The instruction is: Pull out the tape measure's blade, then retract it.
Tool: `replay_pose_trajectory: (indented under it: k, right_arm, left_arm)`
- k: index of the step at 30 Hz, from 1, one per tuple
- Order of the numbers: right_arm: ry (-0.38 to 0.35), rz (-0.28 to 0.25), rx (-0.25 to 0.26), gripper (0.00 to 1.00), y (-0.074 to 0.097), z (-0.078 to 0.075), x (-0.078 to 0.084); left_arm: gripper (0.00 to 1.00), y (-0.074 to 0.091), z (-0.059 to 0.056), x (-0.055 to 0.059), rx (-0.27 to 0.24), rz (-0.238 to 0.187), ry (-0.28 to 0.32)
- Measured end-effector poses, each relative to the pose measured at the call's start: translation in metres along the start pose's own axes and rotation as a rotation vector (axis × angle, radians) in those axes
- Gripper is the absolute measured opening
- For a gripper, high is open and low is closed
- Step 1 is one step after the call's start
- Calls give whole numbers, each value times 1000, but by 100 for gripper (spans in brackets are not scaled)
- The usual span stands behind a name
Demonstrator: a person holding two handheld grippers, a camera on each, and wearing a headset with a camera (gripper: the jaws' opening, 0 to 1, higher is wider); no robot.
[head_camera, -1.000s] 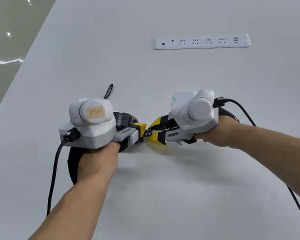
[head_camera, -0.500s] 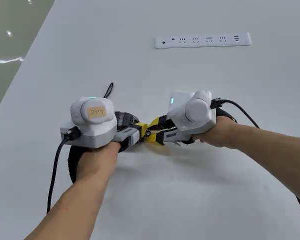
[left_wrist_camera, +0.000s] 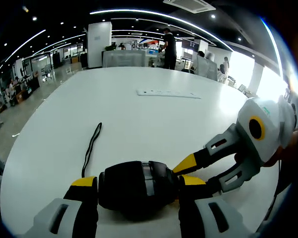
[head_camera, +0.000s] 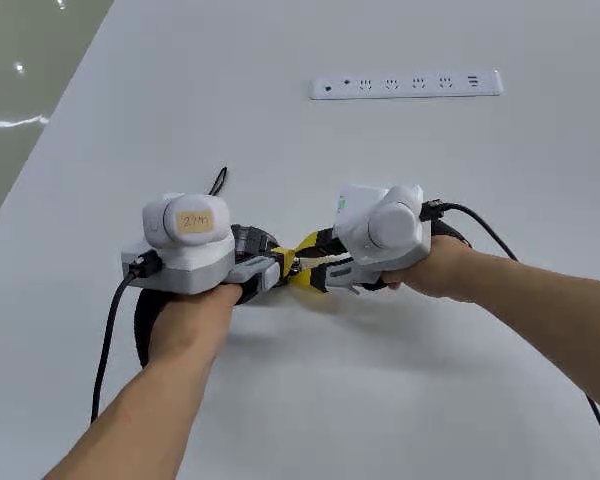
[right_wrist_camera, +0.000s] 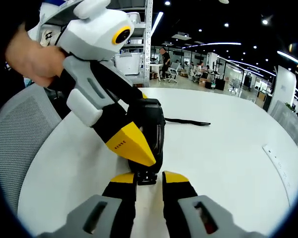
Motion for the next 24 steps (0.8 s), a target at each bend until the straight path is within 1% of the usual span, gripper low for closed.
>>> replay_pose_trajectory:
  k: [2,8,10,13,14,16,17,19,21,22,24]
  right_arm:
    - [14,7,2,20,1,0,1]
    - [10,19,12,27,8,-1,3]
    - [4,23,23,31,11,-2,4]
    - [-10,21,41,36,16,-4,4]
    - [-18,24,46,40,17,-4,5]
    - [-19,22,55,42,21,-4,5]
    - [-26,25,61,44,24,-4,6]
    - [-46,45,88,48,29,-7,10]
    - [-62,38,105,52,33,-9,12]
    - [-67,33,110,52,37,-9,14]
    - [-77,37,125,55,43,-10,18]
  left_arm:
    - [63,1,1,0,2,-5,-15]
    - [65,5,4,1,15,-1,-42]
    - [67,8,4,1,29,-4,-53]
    - [69,10,2,1,50,-5,-90]
    - [69,11,2,1,58,-9,-101]
    - [70,12,1,1,67,-12,-113]
    - [70,13,1,1,79,-14,-125]
    - [72,15,0,2,92,-16,-142]
    - [73,15,0,2,101,-18,-160]
    - [74,16,0,3,109,-18,-179]
    - [76,17,1,4,120,-14,-196]
Point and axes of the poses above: the centre of the closed fingertips' face, and the gripper's own axes: y roughly backward along the fingers, z roughly to its left, x roughly out of its underside, the point moved 2 cm from there along y, roughly backward along the fingers, and after that the axes turned 6 degrees about z, right-handed, at the moved point
